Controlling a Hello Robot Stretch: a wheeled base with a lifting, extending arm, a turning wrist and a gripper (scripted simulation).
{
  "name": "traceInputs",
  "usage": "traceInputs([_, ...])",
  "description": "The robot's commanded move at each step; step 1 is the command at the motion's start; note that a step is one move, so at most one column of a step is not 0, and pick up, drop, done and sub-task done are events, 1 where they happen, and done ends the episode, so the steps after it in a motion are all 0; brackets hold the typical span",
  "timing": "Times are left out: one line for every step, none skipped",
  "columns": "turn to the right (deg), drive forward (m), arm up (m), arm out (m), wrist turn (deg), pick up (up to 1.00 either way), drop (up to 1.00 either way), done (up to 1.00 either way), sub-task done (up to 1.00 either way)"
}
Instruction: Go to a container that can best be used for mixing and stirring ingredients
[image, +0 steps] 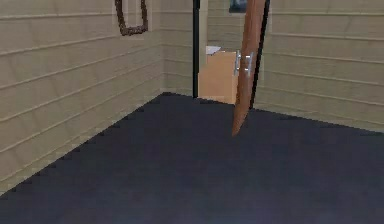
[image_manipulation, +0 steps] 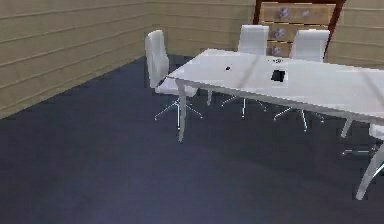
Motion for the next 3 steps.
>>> traceInputs([0.0,1.0,0.0,0.0,0.0,0.0,0.0,0.0,0.0])
traceInputs([3.0,0.0,0.0,0.0,0.0,0.0,0.0,0.0,0.0])
traceInputs([-15.0,0.0,0.0,0.0,0.0,0.0,0.0,0.0,0.0])
